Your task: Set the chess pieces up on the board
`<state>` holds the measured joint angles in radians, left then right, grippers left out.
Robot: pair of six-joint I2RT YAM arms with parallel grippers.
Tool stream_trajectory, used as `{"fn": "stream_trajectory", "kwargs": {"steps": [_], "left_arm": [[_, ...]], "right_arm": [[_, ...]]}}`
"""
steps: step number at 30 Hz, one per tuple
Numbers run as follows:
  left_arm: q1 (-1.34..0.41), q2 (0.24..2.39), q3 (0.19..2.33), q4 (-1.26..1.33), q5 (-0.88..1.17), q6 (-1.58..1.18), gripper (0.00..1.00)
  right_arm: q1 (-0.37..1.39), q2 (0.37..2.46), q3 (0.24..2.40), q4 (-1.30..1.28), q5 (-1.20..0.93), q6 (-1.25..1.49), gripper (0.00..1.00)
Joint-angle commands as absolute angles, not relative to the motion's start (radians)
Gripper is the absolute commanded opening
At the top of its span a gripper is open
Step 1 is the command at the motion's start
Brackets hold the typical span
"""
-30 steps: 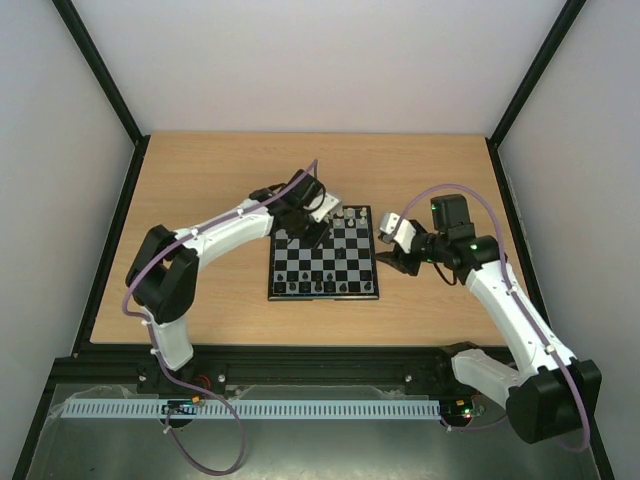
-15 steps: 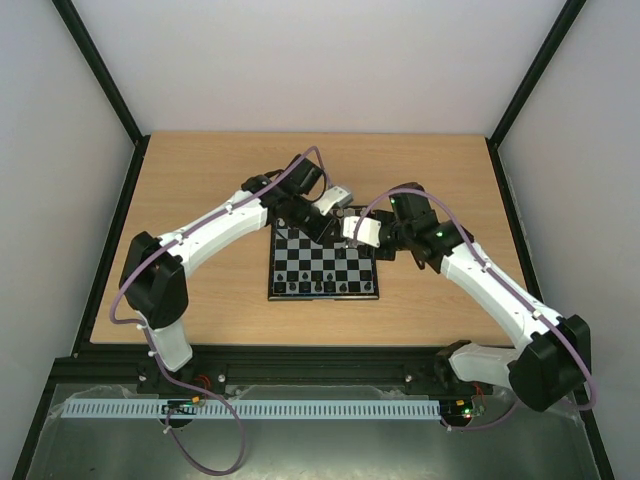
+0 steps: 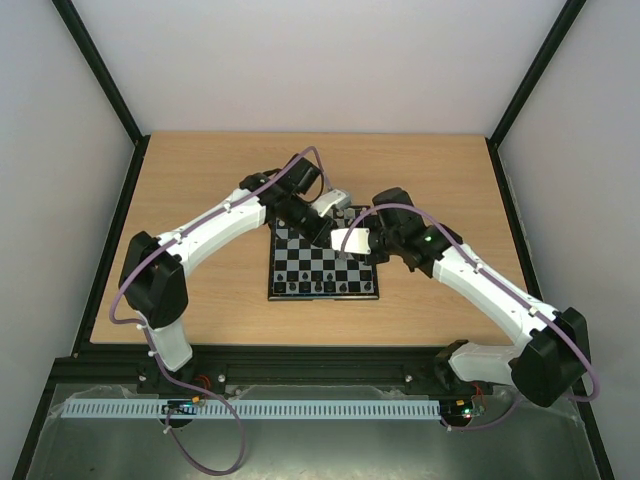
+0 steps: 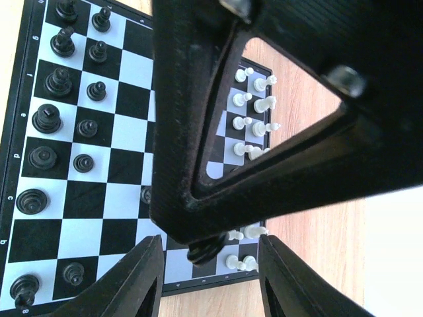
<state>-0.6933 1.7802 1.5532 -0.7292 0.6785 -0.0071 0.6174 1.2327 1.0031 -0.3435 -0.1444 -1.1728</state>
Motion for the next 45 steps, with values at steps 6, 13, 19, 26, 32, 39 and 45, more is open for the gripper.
{"fn": "stream_trajectory", "kwargs": {"steps": [6, 13, 19, 26, 32, 39, 45], "left_arm": [[-0.692, 1.769, 1.593, -0.749, 0.758, 0.000, 0.06], [-0.692, 1.766, 1.598, -0.746, 0.775, 0.000, 0.06], [-0.684, 1.765, 1.597, -0.742, 0.754, -0.003, 0.10], [-0.660, 1.666, 1.500, -0.655, 0.678, -0.025, 0.36], [-0.650, 1.486, 1.253, -0.403, 0.621, -0.097, 0.40], [-0.664, 1.270, 0.971, 0.040, 0.558, -0.204, 0.46], [-0.707, 1.303, 0.971, 0.107, 0.591, -0.267, 0.46]], "right_arm": [[0.654, 1.246, 0.978, -0.341, -0.095, -1.204, 0.35], [0.666, 1.241, 0.956, -0.336, -0.081, -1.207, 0.23], [0.666, 1.235, 0.955, -0.337, -0.078, -1.159, 0.14], [0.660, 1.214, 0.956, -0.343, -0.131, -0.938, 0.11], [0.617, 1.184, 0.959, -0.344, -0.298, -0.628, 0.11], [0.510, 1.181, 0.999, -0.352, -0.580, -0.326, 0.11], [0.488, 1.161, 0.947, -0.297, -0.690, -0.221, 0.12]]}}
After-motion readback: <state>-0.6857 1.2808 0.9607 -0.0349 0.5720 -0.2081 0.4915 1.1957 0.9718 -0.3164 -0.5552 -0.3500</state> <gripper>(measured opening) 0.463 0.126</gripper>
